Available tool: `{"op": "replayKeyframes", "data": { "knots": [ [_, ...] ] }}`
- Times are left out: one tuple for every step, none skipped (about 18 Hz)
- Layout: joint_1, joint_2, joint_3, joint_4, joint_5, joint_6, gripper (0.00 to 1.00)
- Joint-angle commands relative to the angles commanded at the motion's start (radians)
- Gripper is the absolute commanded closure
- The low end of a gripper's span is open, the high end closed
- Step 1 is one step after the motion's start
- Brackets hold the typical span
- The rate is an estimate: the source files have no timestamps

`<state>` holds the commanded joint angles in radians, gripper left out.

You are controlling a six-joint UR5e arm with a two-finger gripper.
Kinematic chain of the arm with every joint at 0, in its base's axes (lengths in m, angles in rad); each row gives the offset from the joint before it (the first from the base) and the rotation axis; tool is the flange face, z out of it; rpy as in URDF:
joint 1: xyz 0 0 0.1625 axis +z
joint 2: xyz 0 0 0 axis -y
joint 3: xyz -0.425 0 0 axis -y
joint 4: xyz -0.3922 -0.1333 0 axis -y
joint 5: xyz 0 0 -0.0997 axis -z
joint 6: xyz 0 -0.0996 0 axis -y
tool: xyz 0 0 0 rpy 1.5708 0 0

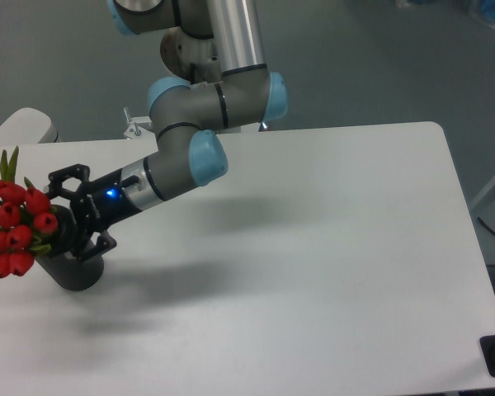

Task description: Insert the flowers into the vase

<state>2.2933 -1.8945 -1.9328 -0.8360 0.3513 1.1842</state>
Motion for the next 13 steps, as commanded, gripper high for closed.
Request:
{"op": "replayKeyframes", "data": {
  "knots": [
    [0.009,0.002,0.000,0.000,-0.002,-0.002,0.00],
    [0.018,0.002,0.000,0.000,-0.002,-0.002,0.00],
    [0.029,0.002,0.000,-0.002,-0.002,-0.002,0.00],
    [0.040,0.002,0.000,-0.003,-0.002,-0.003,0.00],
    [0.052,0.003,0.000,-0.005,-0.002,-0.005,0.00],
    [0.063,0.003,0.000,-0.005,-0.002,-0.005,0.00],
    [0.075,0.003,0.000,-0.005,-0.002,-0.005,0.00],
    [0.086,0.005,0.000,-0.005,-0.003,-0.005,0.00],
    [0.098,0.005,0.002,-0.005,-0.003,-0.005,0.00],
    [0.110,0.005,0.002,-0.005,-0.003,-0.005,0.00],
    [0.124,0.005,0.005,-0.005,-0.003,-0.005,0.00],
    [0.138,0.005,0.009,-0.005,-0.003,-0.005,0.00],
    [0.153,0.005,0.014,-0.005,-0.003,-0.005,0.00]
  ]
}}
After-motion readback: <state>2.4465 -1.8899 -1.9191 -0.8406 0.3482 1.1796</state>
